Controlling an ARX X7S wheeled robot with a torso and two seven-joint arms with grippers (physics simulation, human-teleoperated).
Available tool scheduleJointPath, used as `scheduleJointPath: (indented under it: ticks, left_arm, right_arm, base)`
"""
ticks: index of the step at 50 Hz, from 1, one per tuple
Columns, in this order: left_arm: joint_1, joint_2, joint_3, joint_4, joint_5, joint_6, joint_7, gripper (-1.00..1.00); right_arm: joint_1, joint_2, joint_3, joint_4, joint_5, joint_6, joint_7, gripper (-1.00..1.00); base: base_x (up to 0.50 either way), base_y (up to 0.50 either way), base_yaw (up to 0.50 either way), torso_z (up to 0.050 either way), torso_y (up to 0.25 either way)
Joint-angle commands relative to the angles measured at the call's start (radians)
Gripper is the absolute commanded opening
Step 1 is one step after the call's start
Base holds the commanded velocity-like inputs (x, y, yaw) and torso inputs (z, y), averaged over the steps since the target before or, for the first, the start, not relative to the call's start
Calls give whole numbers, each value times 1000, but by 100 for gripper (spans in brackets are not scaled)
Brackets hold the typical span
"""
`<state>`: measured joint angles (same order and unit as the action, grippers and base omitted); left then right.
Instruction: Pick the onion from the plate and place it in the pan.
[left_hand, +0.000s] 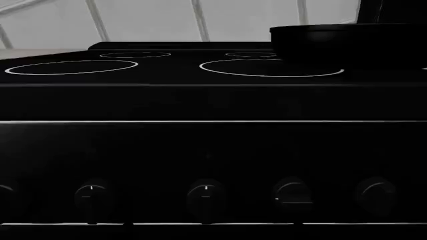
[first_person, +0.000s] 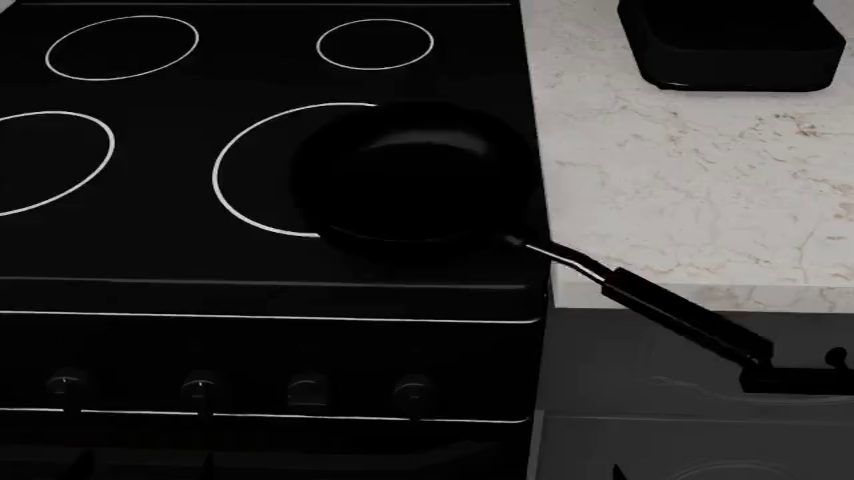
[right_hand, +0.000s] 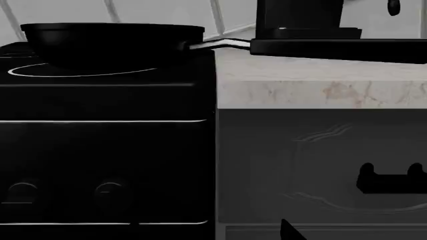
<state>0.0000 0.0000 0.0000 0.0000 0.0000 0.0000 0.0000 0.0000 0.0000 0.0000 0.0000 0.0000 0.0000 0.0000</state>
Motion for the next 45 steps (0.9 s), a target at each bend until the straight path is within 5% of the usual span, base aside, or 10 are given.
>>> scheduleJointPath:
  ticks: [1, 25, 45]
  left_arm:
    - [-2, -24, 29, -3, -24, 2, -29, 100]
    - [66, -68, 64, 84, -103, -82, -101, 100]
    - [84, -101, 82, 121, -193, -96, -79, 100]
  right_arm:
    - [1, 16, -19, -2, 16, 2, 3, 100]
    - [-80, 65, -83, -22, 45, -50, 137, 100]
    - [-95, 87, -115, -53, 71, -40, 165, 100]
  base:
    - [0, 0, 0, 0, 0]
    - [0, 0, 0, 0, 0]
    - [0, 0, 0, 50, 0]
